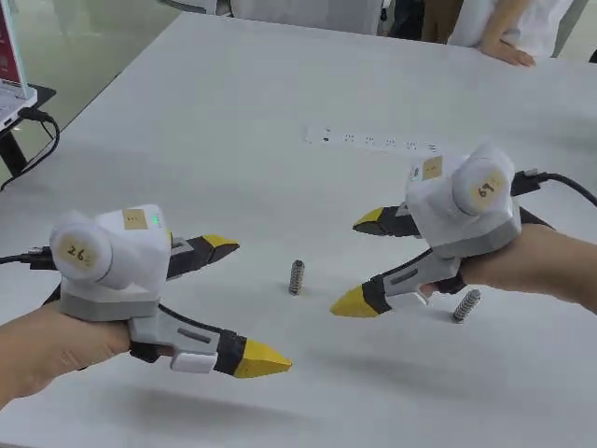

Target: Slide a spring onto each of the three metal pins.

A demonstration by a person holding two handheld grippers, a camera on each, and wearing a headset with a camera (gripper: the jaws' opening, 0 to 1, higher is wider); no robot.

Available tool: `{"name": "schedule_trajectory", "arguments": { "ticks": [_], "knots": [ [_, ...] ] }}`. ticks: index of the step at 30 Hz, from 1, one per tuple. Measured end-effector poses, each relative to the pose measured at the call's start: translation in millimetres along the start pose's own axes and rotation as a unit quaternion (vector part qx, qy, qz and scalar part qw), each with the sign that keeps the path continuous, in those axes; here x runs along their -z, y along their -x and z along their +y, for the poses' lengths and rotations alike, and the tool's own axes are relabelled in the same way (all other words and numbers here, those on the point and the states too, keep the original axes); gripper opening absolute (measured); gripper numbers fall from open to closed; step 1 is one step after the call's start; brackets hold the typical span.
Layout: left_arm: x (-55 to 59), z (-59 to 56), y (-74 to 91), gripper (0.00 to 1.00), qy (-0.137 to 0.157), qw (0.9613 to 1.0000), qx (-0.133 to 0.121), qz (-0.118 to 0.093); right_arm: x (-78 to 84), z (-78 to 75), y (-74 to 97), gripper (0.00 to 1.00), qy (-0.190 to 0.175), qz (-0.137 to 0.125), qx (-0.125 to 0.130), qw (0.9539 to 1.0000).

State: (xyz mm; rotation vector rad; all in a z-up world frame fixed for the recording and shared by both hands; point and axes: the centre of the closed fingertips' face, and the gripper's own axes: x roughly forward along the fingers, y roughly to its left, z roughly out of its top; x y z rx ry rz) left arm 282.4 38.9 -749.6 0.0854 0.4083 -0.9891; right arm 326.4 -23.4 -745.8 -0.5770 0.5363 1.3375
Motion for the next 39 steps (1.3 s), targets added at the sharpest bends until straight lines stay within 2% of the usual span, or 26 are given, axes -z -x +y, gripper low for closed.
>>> {"name": "schedule_trajectory", "arguments": {
  "ticks": [4, 8, 12, 15, 18, 21, 26, 29, 31, 34, 39],
  "knots": [
    [-4.7, -1.2, -3.8, 0.98, 0.0, 1.0, -0.002, -0.004, 1.6, 2.4, 10.7, 0.76, -0.011, -0.014, 0.009, 0.9998],
    [-8.8, -4.6, -9.6, 0.98, -0.002, 1.0, -0.001, -0.006, 0.8, 7.1, 23.7, 0.8, -0.03, -0.044, 0.015, 0.9985],
    [-13.0, -7.7, -13.5, 0.98, -0.004, 0.9999, 0.001, -0.009, 6.7, 8.7, 35.3, 0.85, -0.047, -0.06, 0.026, 0.9967],
    [-16.1, -10.5, -16.4, 0.98, -0.009, 0.9999, 0.003, -0.01, 8.5, 7.0, 48.0, 0.93, -0.058, -0.094, 0.046, 0.9928],
    [-20.5, -10.8, -17.0, 0.98, -0.011, 0.9998, 0.003, -0.016, 14.7, 4.3, 60.5, 0.96, -0.079, -0.114, 0.06, 0.9885],
    [-23.1, -9.5, -17.5, 0.98, -0.011, 0.9998, -0.001, -0.019, 25.5, 4.0, 68.8, 0.96, -0.091, -0.114, 0.067, 0.987],
    [-24.8, -8.7, -16.9, 0.98, -0.009, 0.9997, -0.003, -0.022, 43.9, 1.5, 82.4, 0.99, -0.119, -0.125, 0.085, 0.9814],
    [-26.0, -8.4, -15.1, 0.98, -0.008, 0.9996, -0.006, -0.025, 59.3, 5.4, 87.6, 0.99, -0.129, -0.117, 0.09, 0.9806],
    [-24.8, -7.9, -13.5, 0.98, -0.006, 0.9997, -0.007, -0.025, 74.0, 8.1, 92.9, 0.99, -0.147, -0.112, 0.095, 0.9781],
    [-22.9, -8.6, -11.7, 0.98, -0.004, 0.9997, -0.008, -0.023, 87.1, 10.0, 99.0, 0.99, -0.158, -0.106, 0.103, 0.9763],
    [-18.3, -9.2, -4.6, 0.98, 0.0, 0.9997, -0.013, -0.023, 107.6, 11.7, 114.3, 0.99, -0.182, -0.1, 0.119, 0.9709]
  ]
}}
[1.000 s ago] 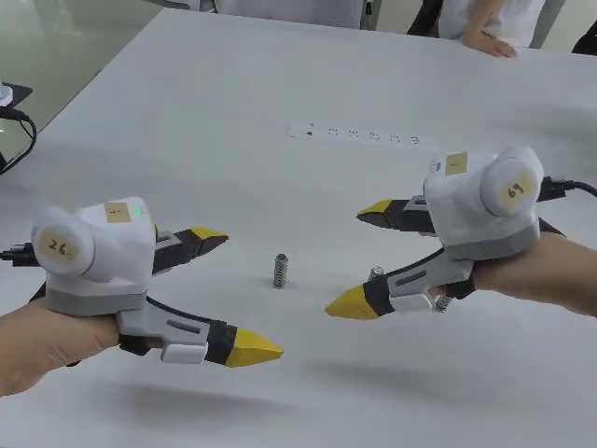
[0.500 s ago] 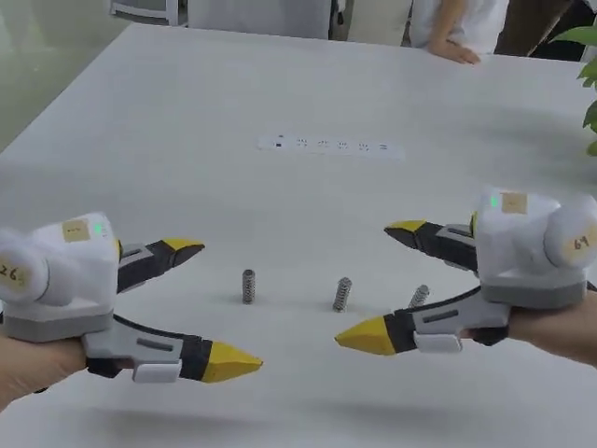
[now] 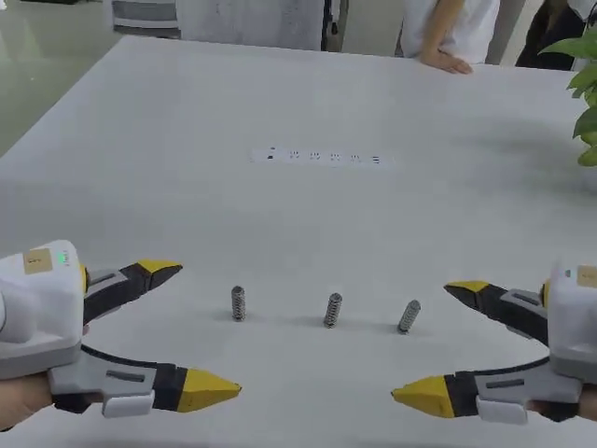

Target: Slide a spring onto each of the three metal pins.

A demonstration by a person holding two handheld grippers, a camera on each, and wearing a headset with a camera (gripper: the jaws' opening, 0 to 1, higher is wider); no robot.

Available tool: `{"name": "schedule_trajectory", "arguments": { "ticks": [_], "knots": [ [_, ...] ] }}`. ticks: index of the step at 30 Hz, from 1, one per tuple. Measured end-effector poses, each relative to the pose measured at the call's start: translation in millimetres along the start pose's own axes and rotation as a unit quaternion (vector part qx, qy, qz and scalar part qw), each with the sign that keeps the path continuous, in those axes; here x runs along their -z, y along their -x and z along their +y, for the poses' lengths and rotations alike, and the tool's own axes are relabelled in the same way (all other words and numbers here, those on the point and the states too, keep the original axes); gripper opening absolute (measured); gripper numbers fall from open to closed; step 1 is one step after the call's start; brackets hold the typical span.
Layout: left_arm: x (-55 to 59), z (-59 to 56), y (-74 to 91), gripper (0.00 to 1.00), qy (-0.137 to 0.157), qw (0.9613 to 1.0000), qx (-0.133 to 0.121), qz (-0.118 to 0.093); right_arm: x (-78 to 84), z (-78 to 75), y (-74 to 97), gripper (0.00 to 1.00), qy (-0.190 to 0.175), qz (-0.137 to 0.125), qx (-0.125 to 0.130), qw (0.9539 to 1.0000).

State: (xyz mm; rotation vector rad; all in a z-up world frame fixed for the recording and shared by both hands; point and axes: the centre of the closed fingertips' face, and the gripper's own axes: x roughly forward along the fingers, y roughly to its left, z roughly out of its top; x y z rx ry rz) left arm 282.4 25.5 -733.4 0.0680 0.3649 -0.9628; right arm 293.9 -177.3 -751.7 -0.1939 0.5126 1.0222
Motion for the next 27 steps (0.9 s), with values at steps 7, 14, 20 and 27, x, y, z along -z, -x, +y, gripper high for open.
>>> {"name": "schedule_trajectory", "arguments": {
  "ticks": [7, 14, 20, 27],
  "knots": [
    [10.5, 2.5, 10.8, 0.98, 0.011, 0.9998, -0.009, 0.015, 22.0, -15.5, 25.8, 0.99, -0.04, 0.011, 0.033, 0.9986],
    [27.6, 2.1, 12.9, 0.97, 0.006, 0.9985, -0.023, 0.049, 42.2, -10.1, 29.4, 0.96, -0.056, 0.062, 0.038, 0.9958],
    [27.2, 4.4, 20.2, 0.97, 0.021, 0.9977, -0.039, 0.051, 46.9, -13.5, 27.3, 0.95, -0.05, 0.071, 0.046, 0.9952],
    [34.2, 10.1, 29.2, 0.94, 0.041, 0.9954, -0.05, 0.07, 54.9, -20.5, 25.1, 0.92, -0.037, 0.107, 0.059, 0.9918]
  ]
}}
